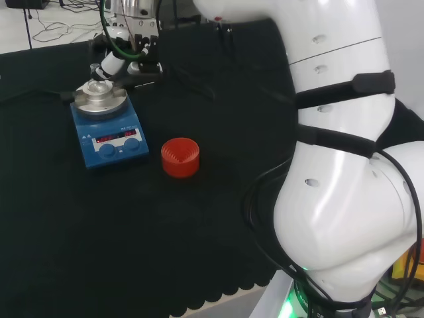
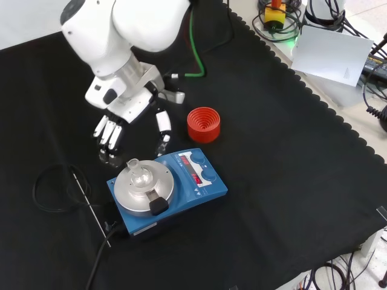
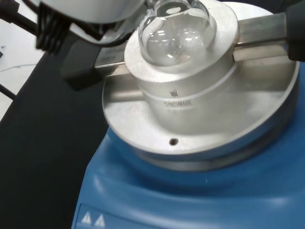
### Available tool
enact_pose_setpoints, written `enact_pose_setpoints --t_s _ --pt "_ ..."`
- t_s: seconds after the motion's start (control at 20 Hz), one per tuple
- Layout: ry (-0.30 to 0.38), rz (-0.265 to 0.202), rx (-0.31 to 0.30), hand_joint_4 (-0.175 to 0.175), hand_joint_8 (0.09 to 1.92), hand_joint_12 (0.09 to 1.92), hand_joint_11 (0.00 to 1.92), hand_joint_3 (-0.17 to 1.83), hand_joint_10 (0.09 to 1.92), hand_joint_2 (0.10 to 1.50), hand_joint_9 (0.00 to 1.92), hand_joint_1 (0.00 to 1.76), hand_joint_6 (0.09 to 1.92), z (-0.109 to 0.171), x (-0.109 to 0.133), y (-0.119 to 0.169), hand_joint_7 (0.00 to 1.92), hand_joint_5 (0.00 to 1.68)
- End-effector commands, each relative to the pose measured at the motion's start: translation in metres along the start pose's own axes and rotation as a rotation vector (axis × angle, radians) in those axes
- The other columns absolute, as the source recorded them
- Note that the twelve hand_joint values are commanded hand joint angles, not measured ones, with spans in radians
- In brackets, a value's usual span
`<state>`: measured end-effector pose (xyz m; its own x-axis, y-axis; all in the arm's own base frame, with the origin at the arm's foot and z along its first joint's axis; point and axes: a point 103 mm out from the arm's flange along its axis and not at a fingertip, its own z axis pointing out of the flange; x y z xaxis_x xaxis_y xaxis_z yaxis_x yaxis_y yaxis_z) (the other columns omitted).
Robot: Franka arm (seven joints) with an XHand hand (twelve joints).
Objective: Turn on the heater.
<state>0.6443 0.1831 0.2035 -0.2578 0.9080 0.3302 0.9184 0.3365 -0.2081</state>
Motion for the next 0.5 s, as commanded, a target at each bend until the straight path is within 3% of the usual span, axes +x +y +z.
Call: enact_pose_setpoints --t_s 0.05,0.25,0.5 --pt "-0.036 0.025 -0.089 -0.022 0.70 1.39 0.20 0.59 0.69 0.57 0.47 0.86 0.52 -0.031 0.012 -0.061 0.22 0.38" --pt "-0.036 0.045 -0.105 -0.021 0.70 1.39 0.19 0.59 0.69 0.58 0.47 0.85 0.51 -0.034 0.021 -0.094 0.22 0.39" --pt "-0.063 0.060 -0.059 -0.021 0.71 1.39 0.21 0.59 0.69 0.59 0.50 0.86 0.50 -0.026 0.034 -0.129 0.26 0.38"
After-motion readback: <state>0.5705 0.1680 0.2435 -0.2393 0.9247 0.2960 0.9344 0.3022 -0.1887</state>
